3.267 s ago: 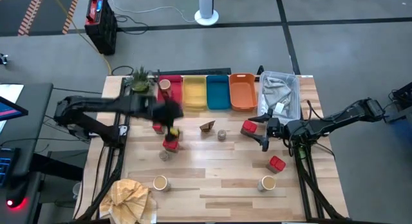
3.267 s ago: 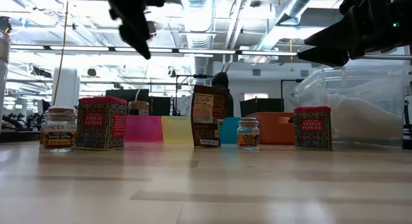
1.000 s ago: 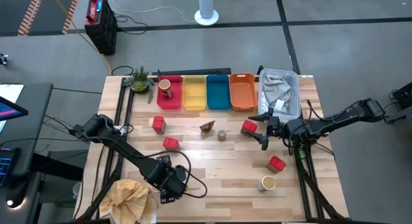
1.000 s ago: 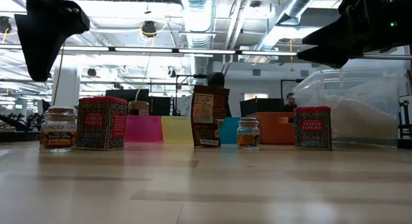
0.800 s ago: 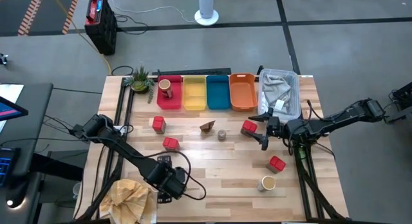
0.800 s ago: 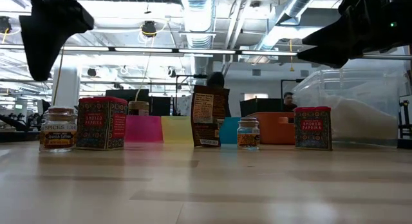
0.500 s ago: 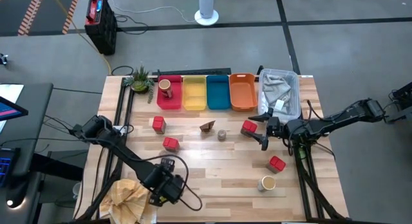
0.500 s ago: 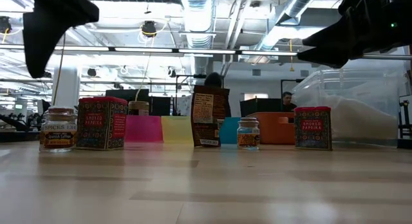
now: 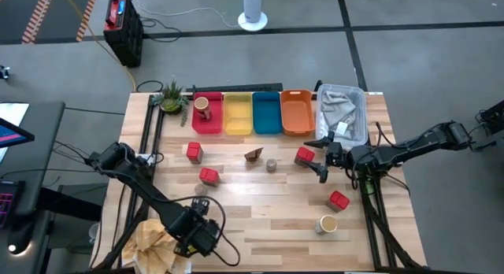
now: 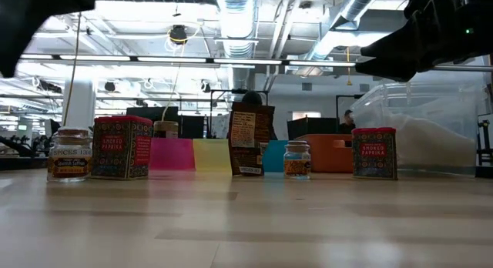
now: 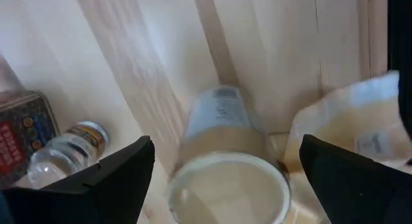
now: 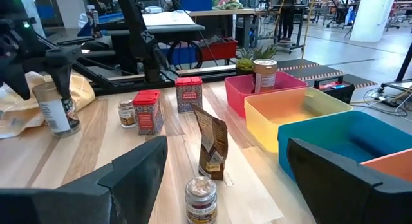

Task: Sort spices by type
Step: Put the gold spice bottle into the red bin

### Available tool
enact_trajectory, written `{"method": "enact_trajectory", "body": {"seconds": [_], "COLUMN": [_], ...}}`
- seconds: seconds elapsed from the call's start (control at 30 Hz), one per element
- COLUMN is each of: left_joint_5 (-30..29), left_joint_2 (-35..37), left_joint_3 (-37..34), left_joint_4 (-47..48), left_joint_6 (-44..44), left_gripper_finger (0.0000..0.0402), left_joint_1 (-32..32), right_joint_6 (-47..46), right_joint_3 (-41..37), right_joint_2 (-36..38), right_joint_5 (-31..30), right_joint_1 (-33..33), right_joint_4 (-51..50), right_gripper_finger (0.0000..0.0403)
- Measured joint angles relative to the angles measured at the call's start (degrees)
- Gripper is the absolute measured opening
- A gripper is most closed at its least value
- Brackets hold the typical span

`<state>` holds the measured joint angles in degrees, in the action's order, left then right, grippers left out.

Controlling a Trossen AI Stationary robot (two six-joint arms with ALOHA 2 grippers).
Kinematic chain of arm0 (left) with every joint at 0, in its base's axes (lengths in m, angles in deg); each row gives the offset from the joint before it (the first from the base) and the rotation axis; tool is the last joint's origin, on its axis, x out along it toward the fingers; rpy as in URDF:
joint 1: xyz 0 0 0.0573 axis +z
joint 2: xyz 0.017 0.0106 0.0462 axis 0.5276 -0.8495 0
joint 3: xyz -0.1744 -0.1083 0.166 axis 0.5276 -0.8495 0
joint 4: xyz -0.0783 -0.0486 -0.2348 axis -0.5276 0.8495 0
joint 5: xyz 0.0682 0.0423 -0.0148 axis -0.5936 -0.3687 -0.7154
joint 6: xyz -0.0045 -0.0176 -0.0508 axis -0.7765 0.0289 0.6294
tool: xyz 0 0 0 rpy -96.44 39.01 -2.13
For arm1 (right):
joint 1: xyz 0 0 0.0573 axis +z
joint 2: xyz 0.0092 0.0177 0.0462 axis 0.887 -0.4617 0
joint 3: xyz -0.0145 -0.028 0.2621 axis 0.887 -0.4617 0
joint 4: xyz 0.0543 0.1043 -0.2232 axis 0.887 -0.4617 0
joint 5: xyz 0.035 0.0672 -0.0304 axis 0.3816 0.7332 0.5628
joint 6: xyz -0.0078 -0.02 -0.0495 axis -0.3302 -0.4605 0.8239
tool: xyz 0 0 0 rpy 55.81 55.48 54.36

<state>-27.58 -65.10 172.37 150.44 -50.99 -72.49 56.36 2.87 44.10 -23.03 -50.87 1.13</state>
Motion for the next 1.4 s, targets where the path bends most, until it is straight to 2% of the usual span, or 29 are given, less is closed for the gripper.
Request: {"method": "enact_trajectory", "body": {"seconds": [0.1,0.3,0.57,0.77,1.1,1.2,1.4], "left_joint_5": [-0.66,-6.10,-6.76,-6.74,-6.58,-6.37,-6.12], "left_joint_2": [0.00,-0.02,-0.02,-0.02,-0.09,-0.09,-0.08], "left_joint_3": [-0.06,-0.06,-0.06,-0.45,-4.71,-5.55,-5.80], "left_joint_4": [0.46,2.96,3.73,2.83,-0.41,-1.24,-0.60], "left_joint_6": [-3.41,-14.56,-23.17,-25.86,-24.34,-24.08,-23.97], "left_gripper_finger": [0.0370,0.0370,0.0371,0.0371,0.0370,0.0355,0.0283], "left_joint_1": [-1.44,-3.37,-4.45,-4.45,-4.39,-4.39,-4.23], "right_joint_6": [-0.02,0.14,0.11,0.31,-0.04,-0.06,0.03], "right_joint_3": [0.00,0.00,0.00,0.00,-0.02,-0.02,-0.02], "right_joint_2": [0.00,0.00,0.00,0.00,0.00,0.00,0.00], "right_joint_5": [0.00,-0.02,-0.02,-0.02,-0.02,-0.02,-0.02], "right_joint_1": [0.00,-0.06,0.00,-0.04,-0.04,-0.04,-0.04], "right_joint_4": [-0.04,-0.02,-0.07,-0.22,-0.23,-0.24,-0.13], "right_gripper_finger": [0.0354,0.0354,0.0354,0.0354,0.0354,0.0354,0.0354]}}
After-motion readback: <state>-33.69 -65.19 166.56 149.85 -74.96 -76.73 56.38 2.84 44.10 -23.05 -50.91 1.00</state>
